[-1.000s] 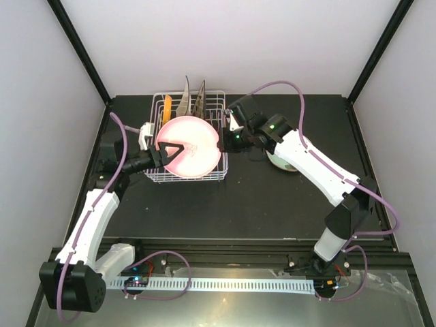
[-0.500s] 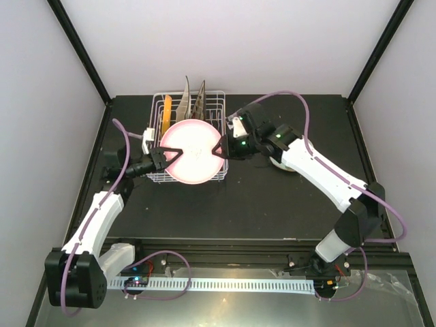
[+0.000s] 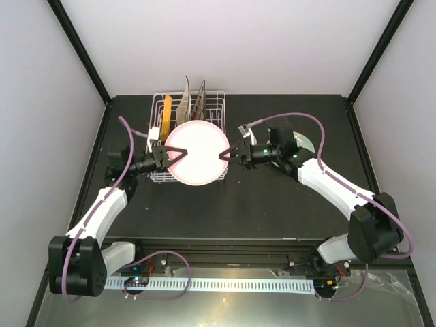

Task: Load the plates into the dish rack
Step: Pick up the plate at the center of the board.

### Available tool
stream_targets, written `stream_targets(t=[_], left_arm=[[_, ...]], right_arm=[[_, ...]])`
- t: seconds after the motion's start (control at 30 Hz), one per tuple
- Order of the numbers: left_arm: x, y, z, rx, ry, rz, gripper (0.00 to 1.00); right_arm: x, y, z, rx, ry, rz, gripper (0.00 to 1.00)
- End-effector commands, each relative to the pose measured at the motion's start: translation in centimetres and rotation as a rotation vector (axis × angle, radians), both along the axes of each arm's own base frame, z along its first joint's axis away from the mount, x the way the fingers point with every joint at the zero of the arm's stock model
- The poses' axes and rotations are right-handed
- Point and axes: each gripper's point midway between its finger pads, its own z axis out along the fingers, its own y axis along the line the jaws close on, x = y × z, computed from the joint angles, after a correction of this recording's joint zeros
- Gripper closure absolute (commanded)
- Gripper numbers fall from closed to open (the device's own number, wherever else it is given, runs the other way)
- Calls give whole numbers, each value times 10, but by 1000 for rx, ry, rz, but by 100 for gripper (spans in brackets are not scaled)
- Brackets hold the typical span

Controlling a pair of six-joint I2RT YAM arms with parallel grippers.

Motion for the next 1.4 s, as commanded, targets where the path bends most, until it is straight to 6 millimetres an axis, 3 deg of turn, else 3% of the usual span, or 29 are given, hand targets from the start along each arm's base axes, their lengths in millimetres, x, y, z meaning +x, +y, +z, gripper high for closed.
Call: stream_targets(t=[0.0, 0.37, 0.67, 0.8, 0.87, 0.97, 1.0, 1.1, 1.23, 1.37], left_arm=[[-4, -3, 18, -16, -78, -46, 81], [3, -9, 10, -15, -49, -61, 81], [13, -9, 8, 7, -33, -58, 80], [16, -8, 10, 34, -36, -41, 68], [20, -4, 14, 65, -49, -8, 48], [26, 10, 19, 132, -79, 54, 20], [30, 17, 21, 158, -87, 82, 15], [38, 54, 22, 234, -84, 210, 7], [38, 107, 13, 386, -44, 425, 3], [27, 126, -2, 471, 33, 526, 3]], right_arm=[[-5, 14, 38, 148, -32, 87, 54], [-15, 44, 43, 247, 41, 159, 55], [-17, 47, 36, 219, 60, 151, 88], [-14, 44, 36, 174, 49, 121, 95], [-12, 41, 39, 146, 12, 103, 97], [-6, 32, 45, 101, -29, 66, 99], [-2, 27, 48, 85, -38, 48, 99], [12, 7, 56, 34, -82, -23, 99], [41, -31, 62, -152, -170, -193, 99], [73, -74, 63, -427, -238, -420, 99]])
